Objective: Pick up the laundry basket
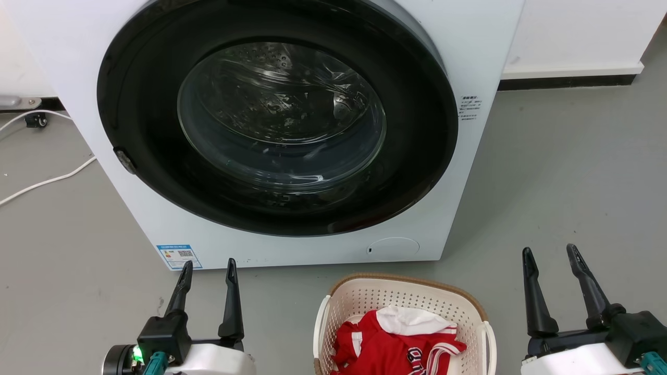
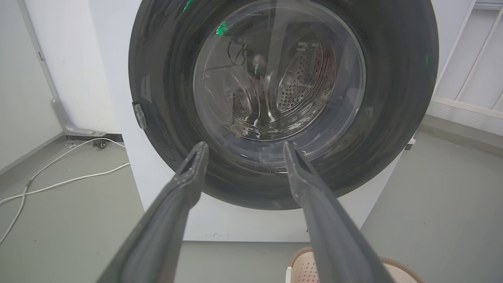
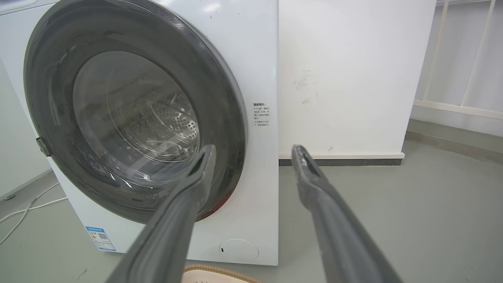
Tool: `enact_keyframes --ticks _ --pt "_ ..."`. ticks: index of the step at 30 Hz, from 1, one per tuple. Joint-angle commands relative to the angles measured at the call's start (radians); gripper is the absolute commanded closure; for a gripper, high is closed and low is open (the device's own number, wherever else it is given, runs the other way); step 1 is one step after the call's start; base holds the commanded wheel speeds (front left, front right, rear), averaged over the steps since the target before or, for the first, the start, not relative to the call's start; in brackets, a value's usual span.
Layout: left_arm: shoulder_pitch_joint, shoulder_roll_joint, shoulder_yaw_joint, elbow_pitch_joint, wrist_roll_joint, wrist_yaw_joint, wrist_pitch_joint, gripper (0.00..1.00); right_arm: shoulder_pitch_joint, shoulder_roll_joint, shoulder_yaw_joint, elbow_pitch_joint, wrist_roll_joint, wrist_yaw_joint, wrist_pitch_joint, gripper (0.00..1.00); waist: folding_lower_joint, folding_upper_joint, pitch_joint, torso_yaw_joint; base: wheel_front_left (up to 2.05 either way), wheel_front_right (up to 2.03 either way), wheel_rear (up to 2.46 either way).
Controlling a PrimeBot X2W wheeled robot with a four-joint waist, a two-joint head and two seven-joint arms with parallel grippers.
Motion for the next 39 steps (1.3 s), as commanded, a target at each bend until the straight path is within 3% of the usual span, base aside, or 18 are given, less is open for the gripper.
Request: enact_keyframes --ticks 1,10,18,39 --pt "0.006 0.001 0.0 0.001 0.004 0.005 -0.003 0.0 0.005 -0.004 0.002 0.001 0.006 0.0 -0.002 0.0 0.0 -0.0001 0.002 -0.001 0.0 0.0 0.0" --pt "-0.036 0.001 -0.036 0.057 0.039 -0.028 -0.003 0.0 -0.022 -0.004 -0.014 0.063 -0.021 0.0 -0.002 0.0 0.0 -0.0001 0.039 -0.015 0.0 0.0 0.0" --pt "-0.143 0.002 -0.087 0.217 0.042 -0.066 -0.003 0.0 -0.094 -0.003 -0.07 0.217 -0.096 0.0 -0.002 0.0 0.0 -0.0001 0.133 -0.038 0.0 0.0 0.0" --pt "-0.624 0.009 -0.153 0.788 0.047 -0.16 -0.003 0.0 -0.443 -0.003 -0.12 0.646 -0.267 0.0 -0.002 0.0 0.0 -0.0001 0.568 -0.094 0.0 0.0 0.0"
